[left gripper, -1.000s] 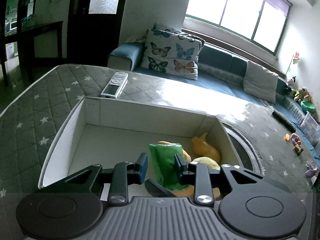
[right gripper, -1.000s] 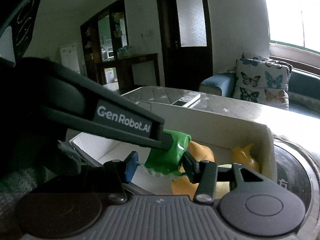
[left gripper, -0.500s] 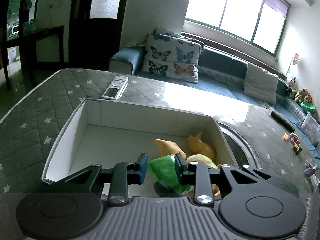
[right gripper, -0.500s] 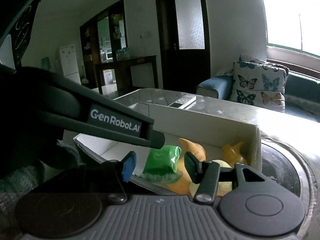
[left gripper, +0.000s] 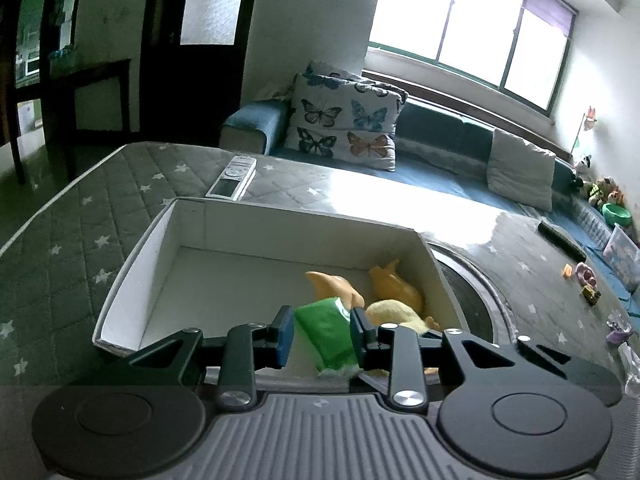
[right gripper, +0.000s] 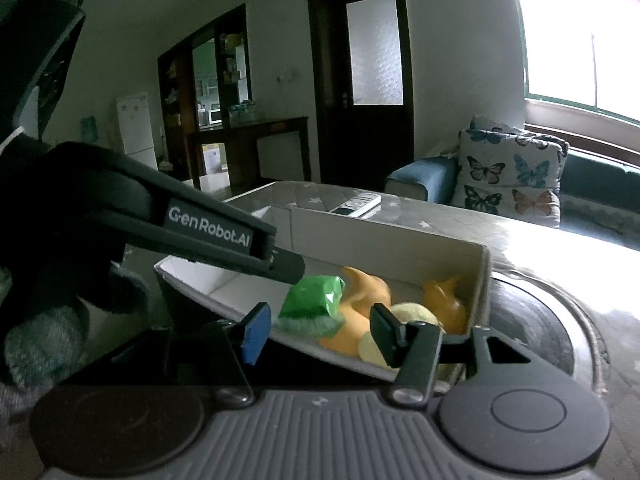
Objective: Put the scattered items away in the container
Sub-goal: 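Lower the green packet into the box and open the left gripper, then move the left gripper to the orange sponge block and grasp it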
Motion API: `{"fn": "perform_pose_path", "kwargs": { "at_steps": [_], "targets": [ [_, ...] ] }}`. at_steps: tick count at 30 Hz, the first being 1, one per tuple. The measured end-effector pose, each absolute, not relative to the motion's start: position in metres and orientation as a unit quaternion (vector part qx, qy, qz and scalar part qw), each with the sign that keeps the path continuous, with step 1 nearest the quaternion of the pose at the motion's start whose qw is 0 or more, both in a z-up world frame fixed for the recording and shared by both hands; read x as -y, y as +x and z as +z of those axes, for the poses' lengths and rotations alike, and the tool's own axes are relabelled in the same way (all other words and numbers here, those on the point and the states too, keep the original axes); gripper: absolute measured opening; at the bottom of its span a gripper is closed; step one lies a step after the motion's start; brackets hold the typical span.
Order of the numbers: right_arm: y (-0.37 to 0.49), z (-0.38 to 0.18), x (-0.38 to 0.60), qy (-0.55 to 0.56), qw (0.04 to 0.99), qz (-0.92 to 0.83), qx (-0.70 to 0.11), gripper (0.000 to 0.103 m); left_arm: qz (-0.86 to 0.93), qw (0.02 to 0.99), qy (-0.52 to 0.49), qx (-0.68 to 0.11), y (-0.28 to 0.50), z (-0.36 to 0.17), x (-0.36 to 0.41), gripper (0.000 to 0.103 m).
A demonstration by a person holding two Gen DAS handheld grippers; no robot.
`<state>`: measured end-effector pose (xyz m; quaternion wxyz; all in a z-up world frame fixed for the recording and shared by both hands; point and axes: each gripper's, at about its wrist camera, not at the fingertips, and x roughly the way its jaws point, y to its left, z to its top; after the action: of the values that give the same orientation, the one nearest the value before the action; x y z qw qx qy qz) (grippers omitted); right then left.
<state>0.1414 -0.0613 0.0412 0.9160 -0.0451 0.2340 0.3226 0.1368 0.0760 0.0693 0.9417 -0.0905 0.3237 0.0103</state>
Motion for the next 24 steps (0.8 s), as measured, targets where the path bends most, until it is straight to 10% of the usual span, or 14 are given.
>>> {"fn": "perform_pose_path", "kwargs": {
  "at_steps": [24],
  "targets": [
    [0.093, 0.004, 0.104, -0.056, 0.913, 0.295, -0.277, 0.075, -0.027, 0.928, -0.096, -0.358, 0.098, 0.037, -0.045, 0.033]
  ]
}}
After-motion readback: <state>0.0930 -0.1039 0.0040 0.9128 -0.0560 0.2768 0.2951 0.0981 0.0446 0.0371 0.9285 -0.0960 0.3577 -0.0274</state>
